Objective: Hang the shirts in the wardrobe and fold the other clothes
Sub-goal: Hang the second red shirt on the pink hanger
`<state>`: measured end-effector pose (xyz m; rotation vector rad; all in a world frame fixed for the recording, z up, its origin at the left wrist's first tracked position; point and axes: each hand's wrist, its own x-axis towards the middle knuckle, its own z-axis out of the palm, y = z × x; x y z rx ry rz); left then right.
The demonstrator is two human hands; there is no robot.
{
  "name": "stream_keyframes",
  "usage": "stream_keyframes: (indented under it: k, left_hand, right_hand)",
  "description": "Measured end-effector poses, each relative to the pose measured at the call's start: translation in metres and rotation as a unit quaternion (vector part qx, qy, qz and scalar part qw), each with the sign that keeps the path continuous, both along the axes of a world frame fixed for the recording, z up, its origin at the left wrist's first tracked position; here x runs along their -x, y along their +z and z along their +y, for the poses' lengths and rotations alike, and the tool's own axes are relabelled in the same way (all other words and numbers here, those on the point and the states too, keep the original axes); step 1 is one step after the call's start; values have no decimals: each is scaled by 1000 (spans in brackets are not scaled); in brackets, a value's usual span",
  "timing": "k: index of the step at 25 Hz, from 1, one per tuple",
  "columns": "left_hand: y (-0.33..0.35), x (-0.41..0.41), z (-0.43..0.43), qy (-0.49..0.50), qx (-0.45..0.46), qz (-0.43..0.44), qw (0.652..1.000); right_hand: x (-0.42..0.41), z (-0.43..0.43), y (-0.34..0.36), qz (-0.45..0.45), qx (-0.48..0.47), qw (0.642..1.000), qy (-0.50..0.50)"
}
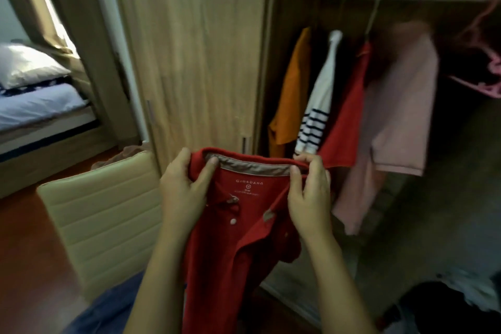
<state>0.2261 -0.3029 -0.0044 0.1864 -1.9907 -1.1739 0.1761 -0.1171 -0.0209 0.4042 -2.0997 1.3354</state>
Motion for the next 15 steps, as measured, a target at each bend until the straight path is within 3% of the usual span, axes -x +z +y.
stream_keyframes:
  k: [3, 5, 7, 10, 13, 15]
  left_hand:
    - [0, 0, 56, -8, 3, -18, 1000]
    - [6, 1, 89, -23, 11, 5, 1000]
    - [12, 8, 108, -29, -24, 39, 999]
    - [16, 32, 115, -10, -68, 66, 995]
    - [17, 60, 121, -59, 5, 31, 998]
    - [19, 75, 123, -87, 47, 11, 995]
  right_hand:
    - [-9, 44, -7, -2, 13, 993, -121]
    - [-12, 72, -8, -15, 32, 989, -146]
    - [-14, 97, -9, -26, -17, 993, -110]
    - [-22, 129, -7, -12, -109, 992, 61]
    - [-18, 163, 8, -26, -76, 995, 54]
    - [-7, 181, 16, -44, -108, 993, 10]
